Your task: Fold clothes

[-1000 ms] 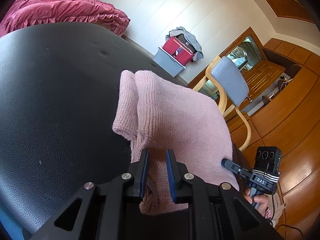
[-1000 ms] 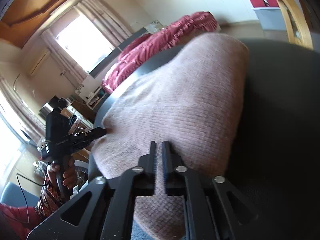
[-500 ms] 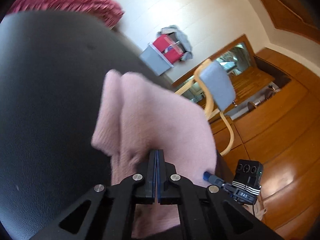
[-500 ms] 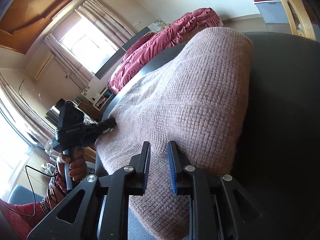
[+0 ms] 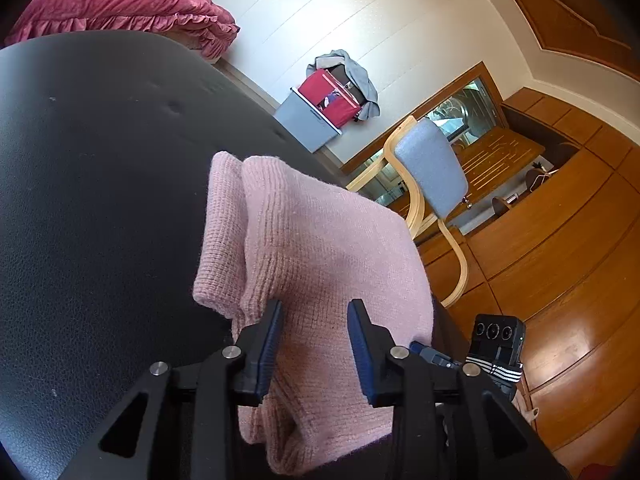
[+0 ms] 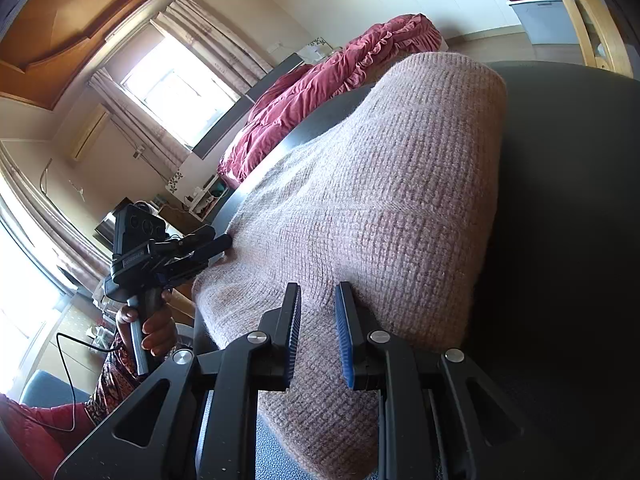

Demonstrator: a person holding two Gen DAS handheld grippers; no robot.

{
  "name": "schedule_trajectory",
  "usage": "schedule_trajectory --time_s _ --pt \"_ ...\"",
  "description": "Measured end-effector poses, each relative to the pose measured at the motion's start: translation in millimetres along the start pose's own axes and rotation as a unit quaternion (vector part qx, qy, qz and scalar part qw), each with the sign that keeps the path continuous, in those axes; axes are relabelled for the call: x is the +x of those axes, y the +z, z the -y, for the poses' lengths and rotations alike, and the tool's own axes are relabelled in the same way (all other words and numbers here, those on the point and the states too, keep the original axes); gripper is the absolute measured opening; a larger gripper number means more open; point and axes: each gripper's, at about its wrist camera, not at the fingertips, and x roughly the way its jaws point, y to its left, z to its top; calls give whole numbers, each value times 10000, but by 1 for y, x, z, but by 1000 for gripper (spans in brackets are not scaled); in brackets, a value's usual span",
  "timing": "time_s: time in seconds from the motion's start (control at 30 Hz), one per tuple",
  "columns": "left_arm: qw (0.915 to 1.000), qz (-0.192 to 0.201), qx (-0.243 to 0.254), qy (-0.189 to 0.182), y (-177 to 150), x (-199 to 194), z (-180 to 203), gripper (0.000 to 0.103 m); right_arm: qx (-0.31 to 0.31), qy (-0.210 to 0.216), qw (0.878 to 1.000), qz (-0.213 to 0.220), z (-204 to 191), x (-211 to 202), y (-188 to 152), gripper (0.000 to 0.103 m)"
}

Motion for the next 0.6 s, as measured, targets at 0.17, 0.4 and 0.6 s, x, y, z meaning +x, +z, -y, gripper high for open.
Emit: schedule_trajectory --time_s 0.17,0.4,0.6 --pt "9954 743 466 394 -1 -21 10 44 -20 -17 10000 -1 -2 0 -1 19" --pt "9981 -161 341 490 3 20 -1 55 -29 -25 10000 -1 -3 -3 -5 19" --pt "9988 75 339 341 8 28 9 17 -83 -66 9999 8 -5 -4 -5 19"
